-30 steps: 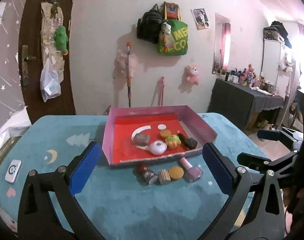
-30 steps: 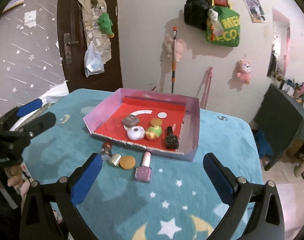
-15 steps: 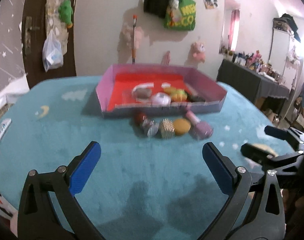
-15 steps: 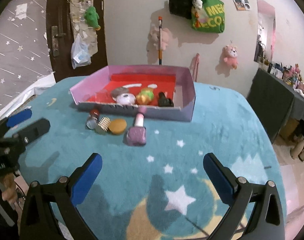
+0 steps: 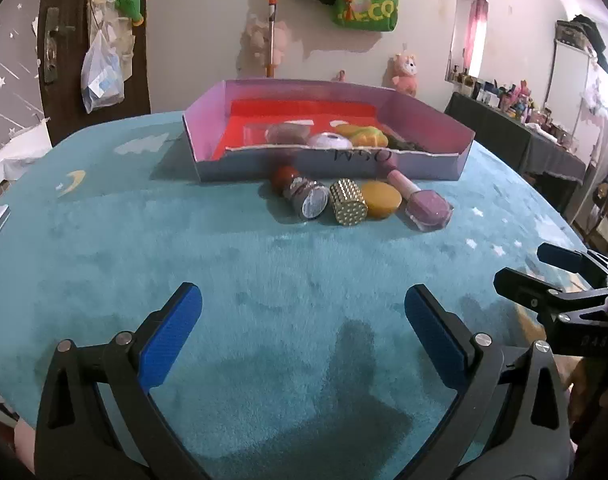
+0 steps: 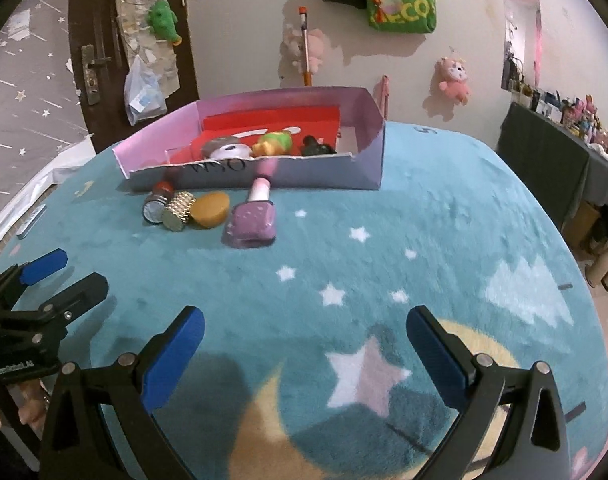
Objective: Organize rigid objects
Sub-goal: 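Move both tools back toward the remaining objects beside the box, then grasp the glitter nail polish with the left tool while the right tool grasps the lilac nail polish, then carry the glitter and lilac nail polishes into the box and lower them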
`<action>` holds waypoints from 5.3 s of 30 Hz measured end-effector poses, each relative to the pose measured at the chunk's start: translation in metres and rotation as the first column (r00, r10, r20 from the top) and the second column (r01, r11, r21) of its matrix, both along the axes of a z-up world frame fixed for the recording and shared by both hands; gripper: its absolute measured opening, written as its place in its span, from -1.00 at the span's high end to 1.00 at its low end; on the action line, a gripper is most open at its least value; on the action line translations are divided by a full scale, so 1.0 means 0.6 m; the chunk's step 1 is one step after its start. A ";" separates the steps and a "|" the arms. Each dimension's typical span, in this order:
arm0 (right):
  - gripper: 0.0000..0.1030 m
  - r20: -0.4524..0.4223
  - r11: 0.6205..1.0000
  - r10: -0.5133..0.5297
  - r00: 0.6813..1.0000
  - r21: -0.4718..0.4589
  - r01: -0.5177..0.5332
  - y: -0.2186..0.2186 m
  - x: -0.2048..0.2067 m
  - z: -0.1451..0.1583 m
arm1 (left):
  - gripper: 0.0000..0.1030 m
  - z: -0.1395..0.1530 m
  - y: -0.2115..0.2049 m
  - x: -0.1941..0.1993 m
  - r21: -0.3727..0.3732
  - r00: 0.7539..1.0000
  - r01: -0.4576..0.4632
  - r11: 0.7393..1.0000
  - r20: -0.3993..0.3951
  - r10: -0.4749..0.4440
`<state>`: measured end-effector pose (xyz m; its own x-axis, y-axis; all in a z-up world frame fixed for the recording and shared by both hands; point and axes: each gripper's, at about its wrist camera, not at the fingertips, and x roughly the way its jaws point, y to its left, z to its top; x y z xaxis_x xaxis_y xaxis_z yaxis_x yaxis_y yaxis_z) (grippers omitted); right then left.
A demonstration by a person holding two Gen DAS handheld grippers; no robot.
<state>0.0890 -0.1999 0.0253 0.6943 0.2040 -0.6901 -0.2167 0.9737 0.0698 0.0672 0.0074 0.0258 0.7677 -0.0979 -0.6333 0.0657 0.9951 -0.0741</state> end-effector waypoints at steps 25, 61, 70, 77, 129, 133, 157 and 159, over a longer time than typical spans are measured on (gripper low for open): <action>-1.00 -0.038 1.000 -0.012 0.999 -0.024 0.011 0.007 0.020 0.000 | -1.00 0.023 0.005 0.025 -0.017 1.000 0.001 1.000 -0.015 -0.001; -1.00 -0.175 0.997 0.067 0.982 -0.031 -0.073 0.058 0.179 -0.005 | -1.00 0.018 0.054 0.196 0.029 0.982 -0.042 0.999 -0.183 0.047; -1.00 -0.176 0.996 0.074 0.982 -0.028 -0.080 0.062 0.179 -0.006 | -1.00 0.045 0.074 0.179 0.061 0.984 -0.037 0.997 -0.173 0.048; -1.00 -0.174 0.996 0.080 0.981 -0.023 -0.085 0.060 0.177 -0.004 | -1.00 0.021 0.049 0.199 0.104 0.979 -0.018 0.994 -0.199 0.038; 0.25 -0.036 0.976 0.210 0.977 0.071 -0.207 0.046 0.210 0.111 | 0.44 0.138 0.056 0.237 -0.002 0.985 0.155 0.988 -0.076 -0.154; 0.25 -0.066 0.981 0.193 0.979 0.024 -0.192 0.052 0.297 0.134 | 0.44 0.153 0.051 0.305 0.093 0.981 0.167 0.982 -0.110 -0.157; 0.25 -0.304 0.958 0.094 0.948 -0.232 -0.169 0.095 0.517 0.052 | 0.44 0.054 0.024 0.495 0.310 0.917 0.238 0.920 -0.385 -0.107; 0.25 -0.306 0.957 0.093 0.947 -0.235 -0.170 0.095 0.522 0.050 | 0.44 0.048 0.021 0.498 0.321 0.913 0.243 0.915 -0.394 -0.104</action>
